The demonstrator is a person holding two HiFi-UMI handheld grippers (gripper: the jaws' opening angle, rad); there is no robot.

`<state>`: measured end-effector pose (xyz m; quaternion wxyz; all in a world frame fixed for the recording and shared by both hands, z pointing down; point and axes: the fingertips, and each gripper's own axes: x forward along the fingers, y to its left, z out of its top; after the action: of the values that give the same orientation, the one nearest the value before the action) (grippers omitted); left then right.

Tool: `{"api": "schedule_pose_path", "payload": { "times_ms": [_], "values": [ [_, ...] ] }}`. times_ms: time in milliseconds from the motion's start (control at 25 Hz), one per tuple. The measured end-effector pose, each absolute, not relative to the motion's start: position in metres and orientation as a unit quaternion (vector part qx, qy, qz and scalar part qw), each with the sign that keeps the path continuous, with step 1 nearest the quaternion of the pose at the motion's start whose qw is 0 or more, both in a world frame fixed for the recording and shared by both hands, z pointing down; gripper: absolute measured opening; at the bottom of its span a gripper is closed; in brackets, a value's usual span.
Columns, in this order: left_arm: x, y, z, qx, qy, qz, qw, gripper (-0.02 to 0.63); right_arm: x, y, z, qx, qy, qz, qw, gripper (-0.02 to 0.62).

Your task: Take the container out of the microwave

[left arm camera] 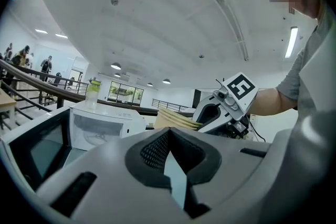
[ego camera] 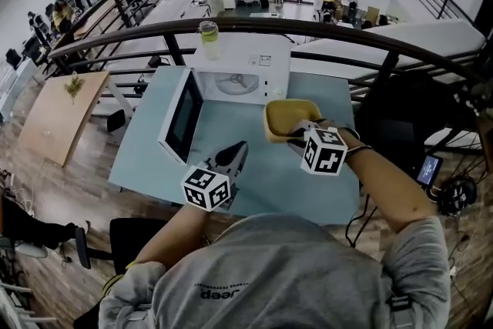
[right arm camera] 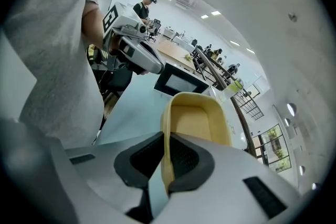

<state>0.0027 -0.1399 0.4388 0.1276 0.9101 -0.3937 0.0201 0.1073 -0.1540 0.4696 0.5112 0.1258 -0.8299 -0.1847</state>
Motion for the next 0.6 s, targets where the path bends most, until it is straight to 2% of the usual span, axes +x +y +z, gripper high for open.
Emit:
{"api": "schedule_pose_path", "payload": {
  "times_ms": [240, 600],
  "values": [
    [-0.028, -0.141, 0.469, 0.907, -0.392, 0.031, 0.152, 0.008, 0.090, -0.141, 0.502, 0.131, -0.825, -0.158, 0.527, 0.038],
    [-0.037, -0.140, 0.513, 0.896, -0.400, 0.045, 0.186, 0.008, 0.092, -0.131, 0.557, 0.128, -0.816, -0.129, 0.549, 0.038]
  ]
}}
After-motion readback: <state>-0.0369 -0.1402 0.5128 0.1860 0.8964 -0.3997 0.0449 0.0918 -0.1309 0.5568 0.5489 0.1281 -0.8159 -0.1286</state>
